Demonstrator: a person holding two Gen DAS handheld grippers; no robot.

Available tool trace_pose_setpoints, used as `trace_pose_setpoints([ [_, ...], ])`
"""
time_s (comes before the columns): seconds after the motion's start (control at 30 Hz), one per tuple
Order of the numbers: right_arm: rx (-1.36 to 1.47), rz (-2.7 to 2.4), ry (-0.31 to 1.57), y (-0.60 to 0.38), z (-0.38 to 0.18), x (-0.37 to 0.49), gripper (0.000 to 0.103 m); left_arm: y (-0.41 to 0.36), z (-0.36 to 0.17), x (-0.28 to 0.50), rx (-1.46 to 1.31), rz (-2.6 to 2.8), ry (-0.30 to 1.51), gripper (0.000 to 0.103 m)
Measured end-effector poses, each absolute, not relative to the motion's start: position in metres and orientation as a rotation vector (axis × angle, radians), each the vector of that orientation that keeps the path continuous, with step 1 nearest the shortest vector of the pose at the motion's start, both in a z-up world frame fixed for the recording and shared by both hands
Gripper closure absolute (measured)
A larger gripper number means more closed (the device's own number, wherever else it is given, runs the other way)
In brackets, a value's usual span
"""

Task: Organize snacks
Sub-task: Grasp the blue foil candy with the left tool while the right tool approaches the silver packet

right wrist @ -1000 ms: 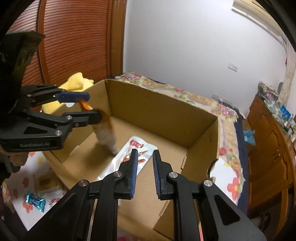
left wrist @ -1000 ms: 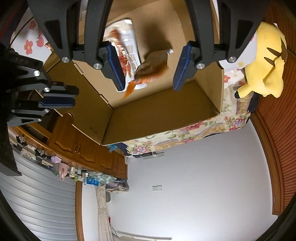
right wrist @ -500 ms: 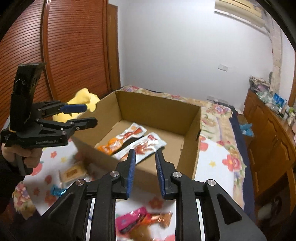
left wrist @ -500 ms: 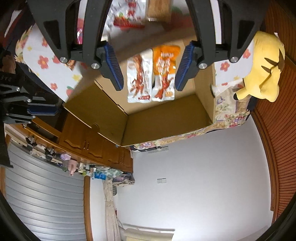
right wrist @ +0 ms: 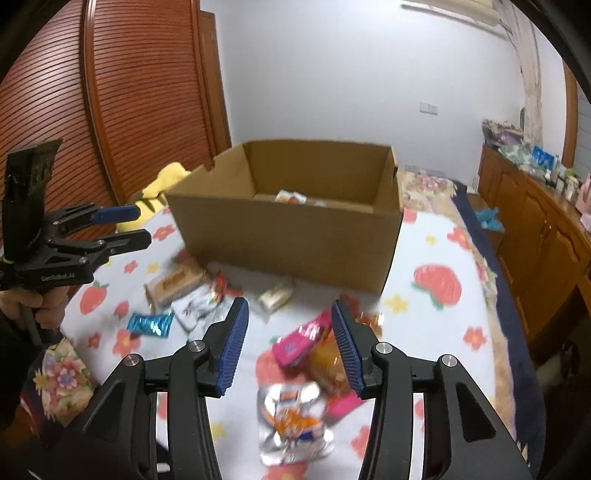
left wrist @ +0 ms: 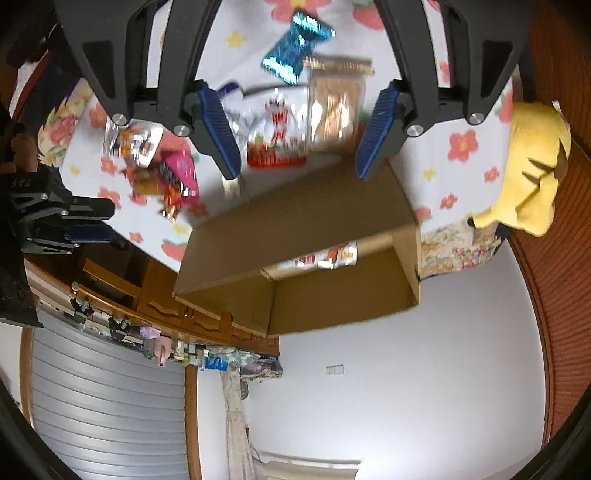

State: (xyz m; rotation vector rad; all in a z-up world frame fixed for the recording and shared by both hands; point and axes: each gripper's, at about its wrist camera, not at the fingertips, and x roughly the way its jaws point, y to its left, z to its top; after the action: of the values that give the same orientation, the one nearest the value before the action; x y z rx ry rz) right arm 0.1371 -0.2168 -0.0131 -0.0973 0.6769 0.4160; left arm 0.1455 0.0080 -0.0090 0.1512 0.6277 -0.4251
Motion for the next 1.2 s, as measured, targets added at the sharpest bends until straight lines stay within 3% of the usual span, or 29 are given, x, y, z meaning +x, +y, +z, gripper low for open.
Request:
trace_pose_setpoints([
  [0.17, -0.092, 0.413, 0.712, -0.220, -0.038, 0.121, 0.046, 0.015, -0.043, 0.134, 0.150, -0.418, 0.679, 0.037],
  [0.33, -0.089, 0.420, 0.750, -0.221, -0.062, 0.113, 0.046, 0.019, -0.068, 0.125, 0.150, -0.426, 0.725, 0.038],
  [0.57, -0.108, 0.419, 0.776, -0.217, -0.081, 0.108, 0.045, 0.019, -0.084, 0.115, 0.165, -0.454, 0.771, 0.056],
  [0.67, -0.109, 0.417, 0.786, -0.216, -0.088, 0.109, 0.045, 0.018, -0.089, 0.112, 0.189, -0.466, 0.777, 0.058],
  [1.2, -0.134, 0.366, 0.845, -0.223, -0.113, 0.122, 0.039, 0.021, -0.106, 0.125, 0.193, -0.445, 0.836, 0.055],
])
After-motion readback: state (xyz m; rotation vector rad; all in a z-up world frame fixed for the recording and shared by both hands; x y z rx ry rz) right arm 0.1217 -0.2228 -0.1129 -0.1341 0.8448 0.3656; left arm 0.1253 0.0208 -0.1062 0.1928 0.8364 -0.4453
